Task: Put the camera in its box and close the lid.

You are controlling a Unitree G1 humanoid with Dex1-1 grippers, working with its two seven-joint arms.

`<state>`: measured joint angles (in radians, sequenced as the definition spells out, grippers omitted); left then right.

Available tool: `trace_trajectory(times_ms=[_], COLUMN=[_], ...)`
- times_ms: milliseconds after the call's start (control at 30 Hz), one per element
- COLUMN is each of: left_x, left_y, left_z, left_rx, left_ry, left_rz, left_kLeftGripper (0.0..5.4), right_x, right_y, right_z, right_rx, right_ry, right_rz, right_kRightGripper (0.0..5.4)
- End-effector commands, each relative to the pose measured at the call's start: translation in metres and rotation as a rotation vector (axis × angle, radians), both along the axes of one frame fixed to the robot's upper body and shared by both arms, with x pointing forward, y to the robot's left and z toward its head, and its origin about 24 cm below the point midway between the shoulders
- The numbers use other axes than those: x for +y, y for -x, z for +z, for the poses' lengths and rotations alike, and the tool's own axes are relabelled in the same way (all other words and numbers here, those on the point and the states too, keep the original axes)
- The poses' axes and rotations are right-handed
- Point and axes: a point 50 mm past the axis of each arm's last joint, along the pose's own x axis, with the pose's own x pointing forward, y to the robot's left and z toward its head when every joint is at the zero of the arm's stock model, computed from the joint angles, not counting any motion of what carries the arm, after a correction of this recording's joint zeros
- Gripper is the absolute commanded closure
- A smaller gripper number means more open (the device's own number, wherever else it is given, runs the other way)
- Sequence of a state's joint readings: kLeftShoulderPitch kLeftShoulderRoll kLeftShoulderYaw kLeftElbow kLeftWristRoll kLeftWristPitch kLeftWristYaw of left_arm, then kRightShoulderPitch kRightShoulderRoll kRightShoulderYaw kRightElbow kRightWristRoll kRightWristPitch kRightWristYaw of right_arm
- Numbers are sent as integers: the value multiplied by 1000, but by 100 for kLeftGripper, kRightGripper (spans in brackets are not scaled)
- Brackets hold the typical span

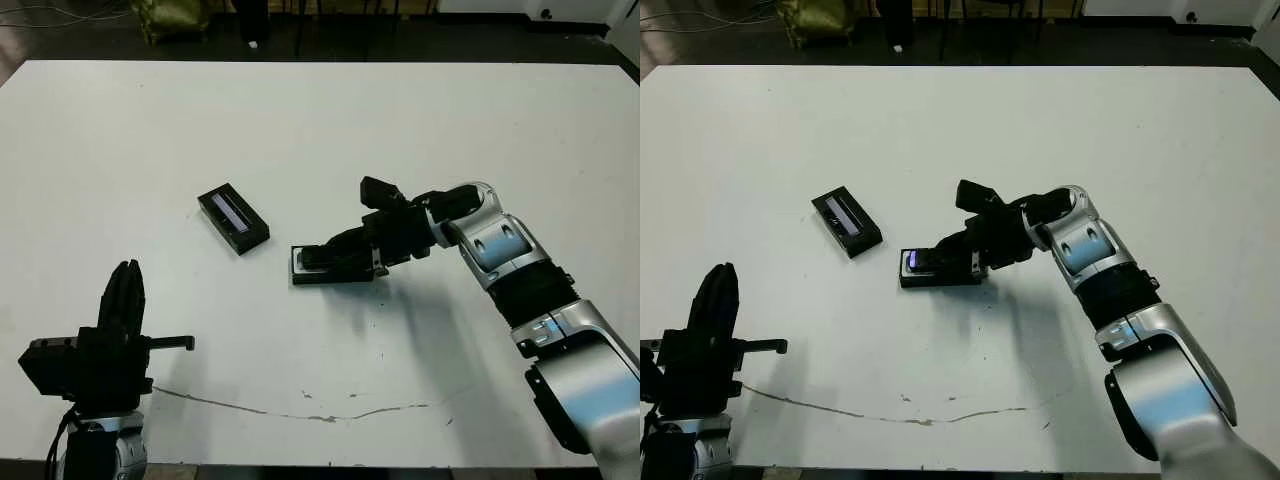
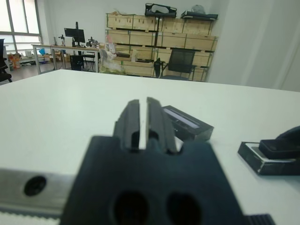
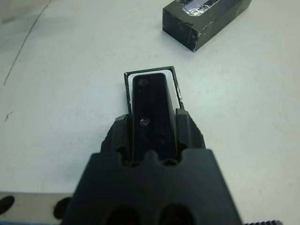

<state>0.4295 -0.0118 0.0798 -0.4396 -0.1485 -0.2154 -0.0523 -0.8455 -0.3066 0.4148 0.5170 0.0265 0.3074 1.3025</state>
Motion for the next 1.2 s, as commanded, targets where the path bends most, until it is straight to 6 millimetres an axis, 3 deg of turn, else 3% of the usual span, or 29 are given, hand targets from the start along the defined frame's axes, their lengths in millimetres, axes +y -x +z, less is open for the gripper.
trace_trajectory(times_ms=[33,467,833,1200], left_x=[1,-1,-3,-4], left_y=[3,3,4,7], left_z=[-6,-5,-7,-10], left_rx=[45,37,41,54], left_ry=[0,-20,-19,1], left_rz=[8,7,0,-4], left_kLeftGripper=[540,540,540,540], right_x=[-18,-15,-2,1], right_y=[-4,-6,-12,-16], right_z=[-1,4,22,15], right_rx=[-15,-49,-131,-100], right_ry=[47,83,152,196], right_rz=[-69,-59,15,24], right_kRightGripper=[467,467,467,468])
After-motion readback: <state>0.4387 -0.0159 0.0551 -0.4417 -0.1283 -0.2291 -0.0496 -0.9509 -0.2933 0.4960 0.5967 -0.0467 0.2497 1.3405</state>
